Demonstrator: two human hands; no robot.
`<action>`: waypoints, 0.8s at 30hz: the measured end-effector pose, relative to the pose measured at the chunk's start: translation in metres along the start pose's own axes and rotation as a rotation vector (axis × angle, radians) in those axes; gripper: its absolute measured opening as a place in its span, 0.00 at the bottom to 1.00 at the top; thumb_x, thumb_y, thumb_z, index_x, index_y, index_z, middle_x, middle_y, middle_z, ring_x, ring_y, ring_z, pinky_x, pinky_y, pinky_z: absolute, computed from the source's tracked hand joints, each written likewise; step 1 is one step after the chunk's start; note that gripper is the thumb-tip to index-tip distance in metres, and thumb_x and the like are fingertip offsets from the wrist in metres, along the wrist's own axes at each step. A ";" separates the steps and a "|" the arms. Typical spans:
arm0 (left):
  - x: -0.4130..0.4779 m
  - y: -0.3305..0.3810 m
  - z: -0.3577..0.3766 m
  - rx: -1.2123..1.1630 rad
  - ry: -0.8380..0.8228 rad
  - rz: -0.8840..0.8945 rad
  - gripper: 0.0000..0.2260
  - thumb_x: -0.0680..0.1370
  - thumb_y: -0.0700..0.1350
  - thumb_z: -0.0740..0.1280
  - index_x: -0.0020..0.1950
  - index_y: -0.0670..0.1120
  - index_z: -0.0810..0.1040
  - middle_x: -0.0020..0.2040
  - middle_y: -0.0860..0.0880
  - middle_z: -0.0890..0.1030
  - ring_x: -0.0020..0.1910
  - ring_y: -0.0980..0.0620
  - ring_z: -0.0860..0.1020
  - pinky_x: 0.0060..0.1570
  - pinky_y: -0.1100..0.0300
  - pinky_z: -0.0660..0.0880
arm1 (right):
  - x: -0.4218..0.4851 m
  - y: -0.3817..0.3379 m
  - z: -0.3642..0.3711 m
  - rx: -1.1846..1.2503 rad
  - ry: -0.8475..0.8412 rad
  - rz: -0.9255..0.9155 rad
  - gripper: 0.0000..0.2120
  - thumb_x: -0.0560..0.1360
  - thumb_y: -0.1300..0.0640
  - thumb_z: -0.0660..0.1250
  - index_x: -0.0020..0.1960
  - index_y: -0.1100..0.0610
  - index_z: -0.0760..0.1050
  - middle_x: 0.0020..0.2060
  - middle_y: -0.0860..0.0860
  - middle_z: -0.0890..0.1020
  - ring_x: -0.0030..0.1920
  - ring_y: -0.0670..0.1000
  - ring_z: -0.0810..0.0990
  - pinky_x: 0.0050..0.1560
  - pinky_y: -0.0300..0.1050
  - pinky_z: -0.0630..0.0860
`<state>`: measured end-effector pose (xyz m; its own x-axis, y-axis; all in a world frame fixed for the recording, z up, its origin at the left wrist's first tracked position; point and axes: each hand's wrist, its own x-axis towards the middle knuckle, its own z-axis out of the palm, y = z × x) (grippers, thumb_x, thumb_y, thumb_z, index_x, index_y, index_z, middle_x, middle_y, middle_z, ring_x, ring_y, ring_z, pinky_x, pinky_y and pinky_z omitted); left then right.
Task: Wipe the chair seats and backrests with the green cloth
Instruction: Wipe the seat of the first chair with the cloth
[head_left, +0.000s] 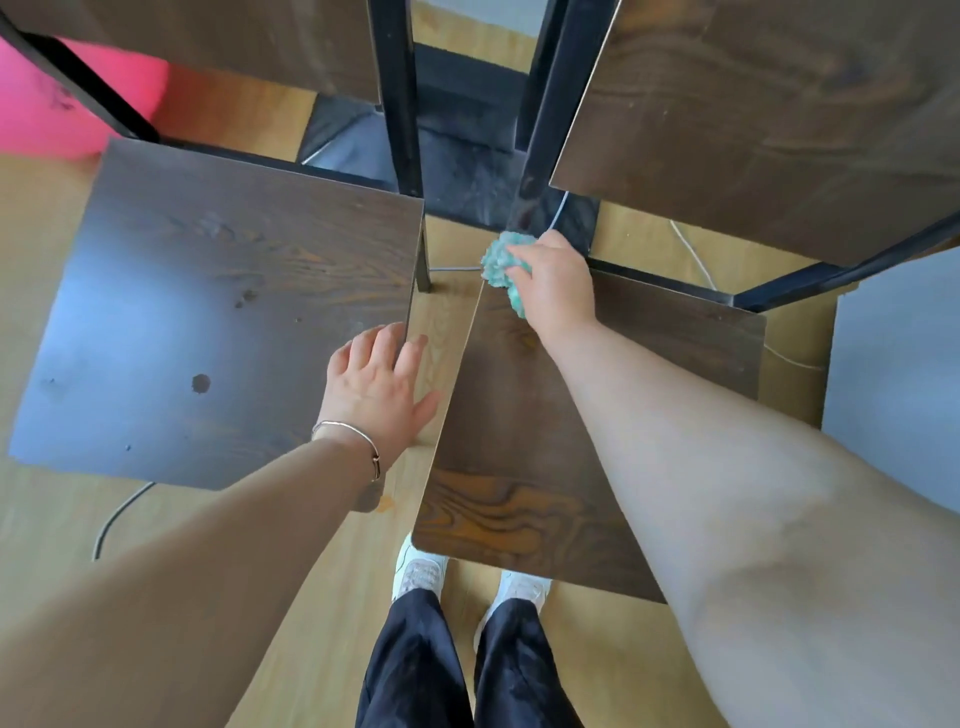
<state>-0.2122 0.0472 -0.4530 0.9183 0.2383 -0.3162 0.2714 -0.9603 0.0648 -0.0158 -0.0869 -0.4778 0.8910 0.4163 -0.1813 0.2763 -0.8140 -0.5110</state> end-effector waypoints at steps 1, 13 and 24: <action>0.002 -0.002 0.001 0.001 0.000 0.005 0.28 0.78 0.61 0.59 0.74 0.51 0.62 0.72 0.47 0.65 0.70 0.42 0.63 0.67 0.46 0.63 | 0.008 0.000 0.002 -0.006 0.003 0.010 0.12 0.79 0.58 0.66 0.61 0.58 0.80 0.52 0.52 0.75 0.51 0.55 0.77 0.53 0.50 0.77; -0.006 -0.019 0.016 -0.033 -0.014 -0.003 0.28 0.76 0.63 0.59 0.72 0.51 0.64 0.71 0.47 0.67 0.69 0.42 0.65 0.67 0.45 0.64 | -0.001 -0.001 0.013 0.056 -0.091 0.014 0.18 0.77 0.57 0.69 0.67 0.54 0.77 0.58 0.50 0.76 0.58 0.50 0.76 0.61 0.44 0.76; -0.055 -0.025 0.015 -0.060 -0.043 -0.006 0.28 0.78 0.62 0.58 0.74 0.51 0.61 0.72 0.47 0.64 0.70 0.42 0.62 0.68 0.45 0.61 | -0.130 -0.013 0.042 0.049 -0.266 -0.105 0.16 0.75 0.53 0.72 0.62 0.53 0.80 0.53 0.51 0.78 0.53 0.52 0.77 0.54 0.39 0.71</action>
<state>-0.2744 0.0559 -0.4517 0.9036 0.2365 -0.3571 0.2952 -0.9480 0.1191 -0.1501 -0.1135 -0.4827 0.7304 0.5946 -0.3360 0.3391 -0.7428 -0.5773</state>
